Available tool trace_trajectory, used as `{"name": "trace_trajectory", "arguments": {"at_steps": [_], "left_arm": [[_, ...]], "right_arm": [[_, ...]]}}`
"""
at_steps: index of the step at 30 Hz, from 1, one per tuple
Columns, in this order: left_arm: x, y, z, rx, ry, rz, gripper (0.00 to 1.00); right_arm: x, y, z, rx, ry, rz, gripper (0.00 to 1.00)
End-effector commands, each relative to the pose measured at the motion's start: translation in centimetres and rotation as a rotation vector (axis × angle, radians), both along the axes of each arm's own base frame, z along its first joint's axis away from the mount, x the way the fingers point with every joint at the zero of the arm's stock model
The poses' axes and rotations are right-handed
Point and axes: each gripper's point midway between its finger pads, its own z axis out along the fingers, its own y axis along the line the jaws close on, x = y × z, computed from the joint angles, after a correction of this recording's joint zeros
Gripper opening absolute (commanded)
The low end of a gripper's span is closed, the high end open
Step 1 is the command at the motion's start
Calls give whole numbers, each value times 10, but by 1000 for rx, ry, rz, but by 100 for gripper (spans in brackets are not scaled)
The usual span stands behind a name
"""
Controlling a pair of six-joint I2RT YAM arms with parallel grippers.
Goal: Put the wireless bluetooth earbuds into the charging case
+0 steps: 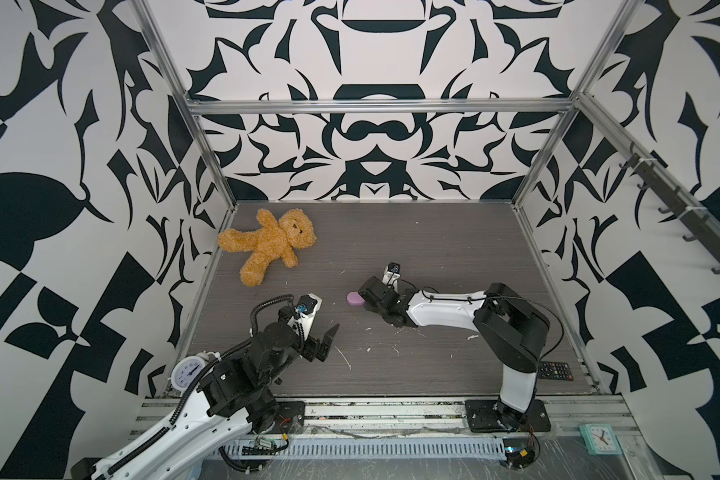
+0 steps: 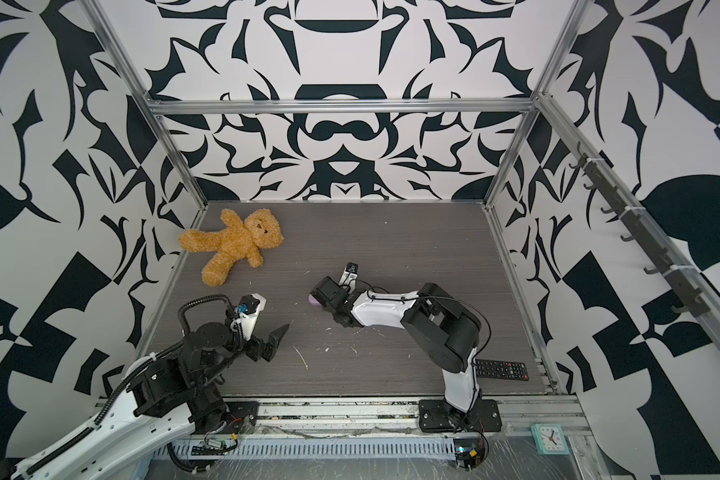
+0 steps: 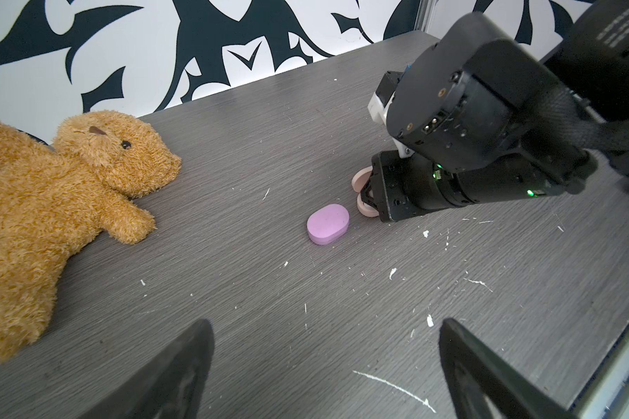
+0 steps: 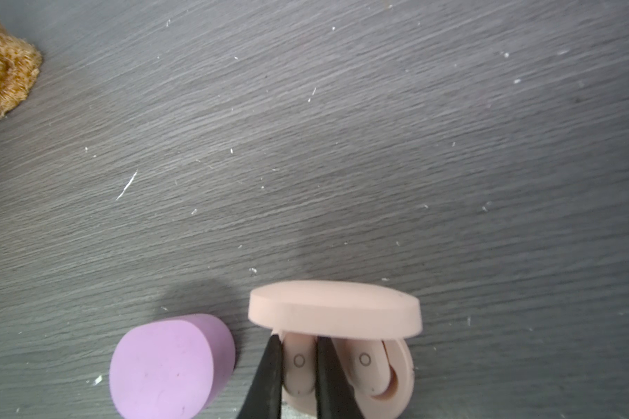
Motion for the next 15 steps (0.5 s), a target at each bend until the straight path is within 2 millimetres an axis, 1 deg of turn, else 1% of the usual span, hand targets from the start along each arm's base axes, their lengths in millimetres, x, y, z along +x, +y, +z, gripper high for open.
{"name": "trace_trajectory", "arguments": {"at_steps": [1,15], "left_arm": [[-1,-1,2,-6,1,-4,99],[-1,-1,2,-7,2,-7,99]], "right_arm": [[-13,-5,2,-21,32,10,18],[-13,-7,8,-23,19,5,24]]}}
